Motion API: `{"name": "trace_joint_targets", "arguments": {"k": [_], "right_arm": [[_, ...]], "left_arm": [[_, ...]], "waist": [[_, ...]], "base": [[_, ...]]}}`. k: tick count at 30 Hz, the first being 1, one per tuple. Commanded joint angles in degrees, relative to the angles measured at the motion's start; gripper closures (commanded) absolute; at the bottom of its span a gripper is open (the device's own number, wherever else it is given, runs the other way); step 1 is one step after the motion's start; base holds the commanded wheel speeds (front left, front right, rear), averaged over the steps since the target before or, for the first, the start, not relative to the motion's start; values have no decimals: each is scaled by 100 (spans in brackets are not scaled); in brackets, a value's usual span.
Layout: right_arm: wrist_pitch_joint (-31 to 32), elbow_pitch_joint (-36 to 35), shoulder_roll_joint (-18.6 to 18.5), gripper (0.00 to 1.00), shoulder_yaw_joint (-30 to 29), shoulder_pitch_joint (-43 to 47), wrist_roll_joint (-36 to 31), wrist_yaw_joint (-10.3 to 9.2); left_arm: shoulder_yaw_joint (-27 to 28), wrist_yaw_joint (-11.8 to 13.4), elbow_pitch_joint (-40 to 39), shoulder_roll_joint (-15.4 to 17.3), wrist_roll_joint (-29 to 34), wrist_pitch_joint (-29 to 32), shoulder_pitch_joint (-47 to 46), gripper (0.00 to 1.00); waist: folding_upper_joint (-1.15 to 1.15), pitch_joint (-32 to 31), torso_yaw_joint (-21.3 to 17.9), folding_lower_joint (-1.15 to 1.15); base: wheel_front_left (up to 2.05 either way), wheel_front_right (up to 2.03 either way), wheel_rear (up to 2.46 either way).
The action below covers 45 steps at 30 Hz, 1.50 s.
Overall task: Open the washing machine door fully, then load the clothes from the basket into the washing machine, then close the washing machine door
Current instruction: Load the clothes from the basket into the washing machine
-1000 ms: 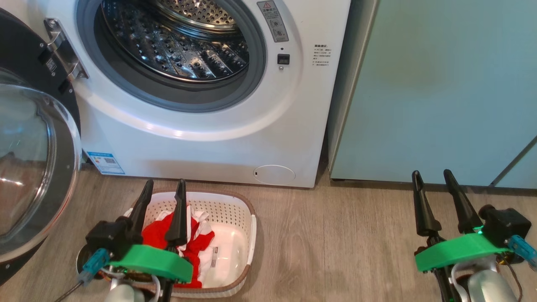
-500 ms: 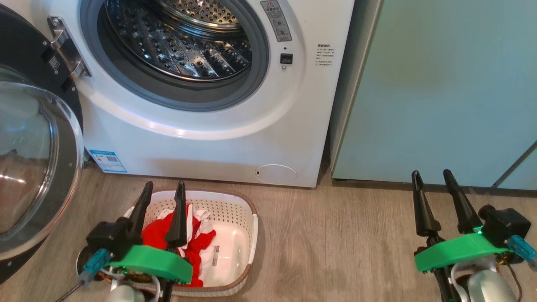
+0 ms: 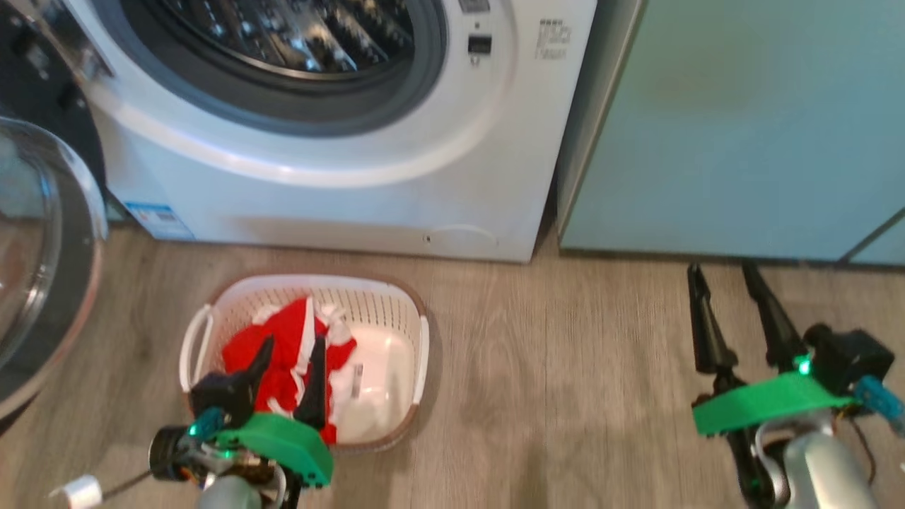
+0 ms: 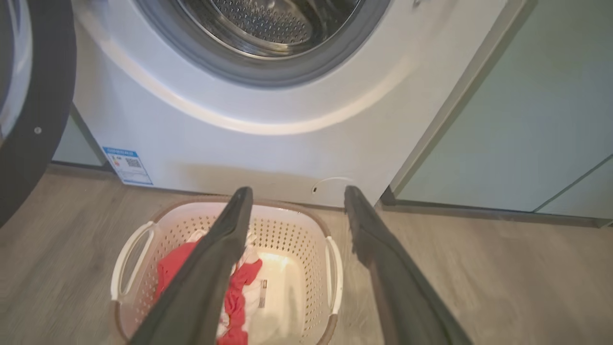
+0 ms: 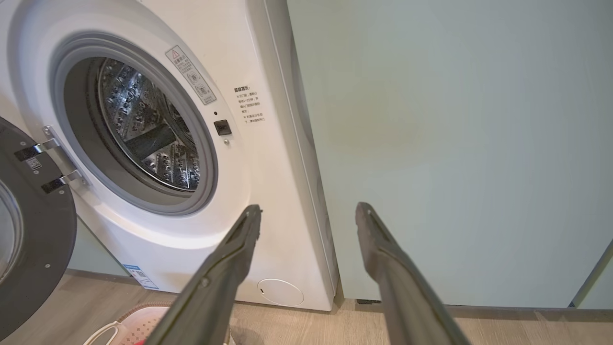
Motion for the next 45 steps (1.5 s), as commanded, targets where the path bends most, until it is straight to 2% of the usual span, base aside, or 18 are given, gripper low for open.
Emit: {"name": "trace_joint_targets", "arguments": {"k": [1,8,18,24,33,45], "right_arm": [[-54,-246,-19,0,131,-334,-57,0],[-54,-341,-19,0,243,-629,-102,0],[-54,-521,-19,0,408,-978,-128,0],[-54,-583,-19,0,528,-1120,-21,0],[-54,-686,-19,0,633,-1286,148,0],[-54,-831,-19,0,772,-1490,326,0]], "left_arm": [[177,12,-6,47,81,-29,-358,0],[275,-66,1441,209,502,-29,-1190,0],[307,-129,3566,802,855,-29,-2711,0],[270,-49,4600,1164,943,-29,-3451,0],[181,17,5160,1583,1007,246,-4168,0],[129,263,5305,2064,987,918,-4685,0]], "waist": [[0,414,-104,0],[0,1338,-332,0],[0,2517,-726,0],[0,3088,-965,0],[0,3749,-1207,0],[0,4420,-1451,0]], "base": [[0,0,0],[0,0,0],[0,0,0],[0,0,0],[0,0,0],[0,0,0]]}}
